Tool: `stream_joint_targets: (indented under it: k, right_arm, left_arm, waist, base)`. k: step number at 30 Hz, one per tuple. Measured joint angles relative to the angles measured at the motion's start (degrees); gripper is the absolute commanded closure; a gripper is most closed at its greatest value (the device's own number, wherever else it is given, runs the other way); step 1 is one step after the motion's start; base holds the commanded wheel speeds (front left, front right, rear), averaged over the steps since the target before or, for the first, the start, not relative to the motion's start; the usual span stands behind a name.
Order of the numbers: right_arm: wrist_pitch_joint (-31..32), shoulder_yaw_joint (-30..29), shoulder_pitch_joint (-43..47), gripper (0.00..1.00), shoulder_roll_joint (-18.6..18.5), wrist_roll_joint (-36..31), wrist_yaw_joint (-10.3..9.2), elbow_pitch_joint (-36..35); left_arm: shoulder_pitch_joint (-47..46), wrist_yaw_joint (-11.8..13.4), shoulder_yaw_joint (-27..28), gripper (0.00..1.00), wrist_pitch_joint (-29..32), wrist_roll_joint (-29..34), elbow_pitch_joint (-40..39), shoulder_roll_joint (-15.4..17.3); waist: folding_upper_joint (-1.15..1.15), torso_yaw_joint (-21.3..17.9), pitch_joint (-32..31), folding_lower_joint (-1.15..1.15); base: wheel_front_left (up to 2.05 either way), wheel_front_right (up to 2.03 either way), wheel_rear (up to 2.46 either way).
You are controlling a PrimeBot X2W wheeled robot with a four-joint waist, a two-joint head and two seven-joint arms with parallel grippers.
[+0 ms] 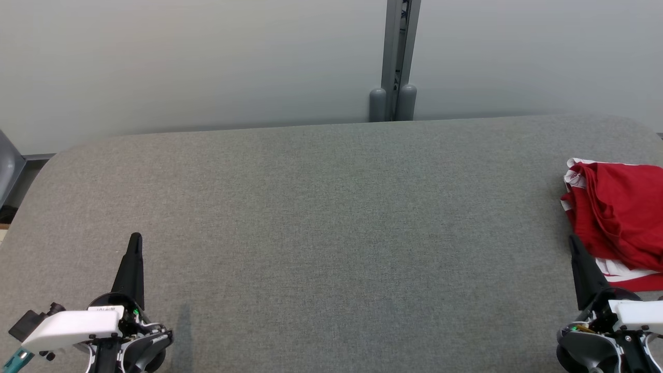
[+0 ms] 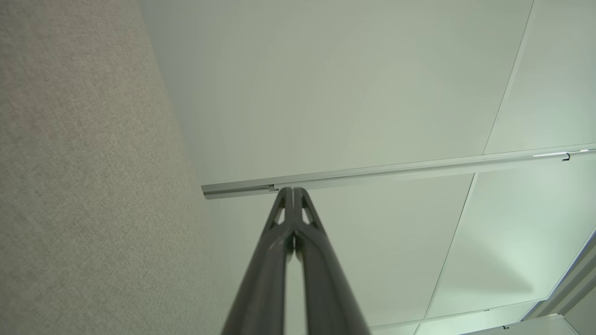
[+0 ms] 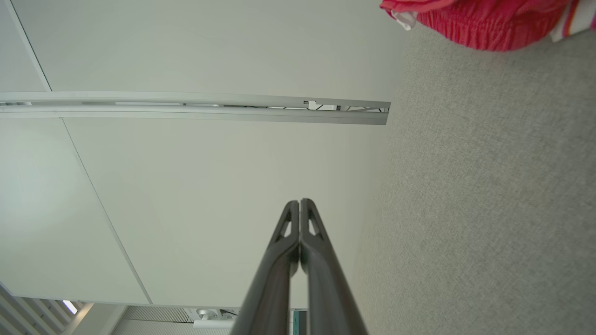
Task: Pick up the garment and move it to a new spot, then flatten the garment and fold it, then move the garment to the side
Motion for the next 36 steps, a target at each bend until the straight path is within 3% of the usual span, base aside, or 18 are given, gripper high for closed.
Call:
stream_joint_targets:
  k: [36]
  right_arm:
    - [0.00, -0.01, 0.00, 1.00, 0.01, 0.00, 0.00, 0.00]
  left_arm:
    - [0.00, 0.00, 0.00, 1.00, 0.00, -0.02, -0.01, 0.00]
  waist:
    - [0.00, 0.00, 0.00, 0.00]
  base:
    - [0.00, 0.00, 0.00]
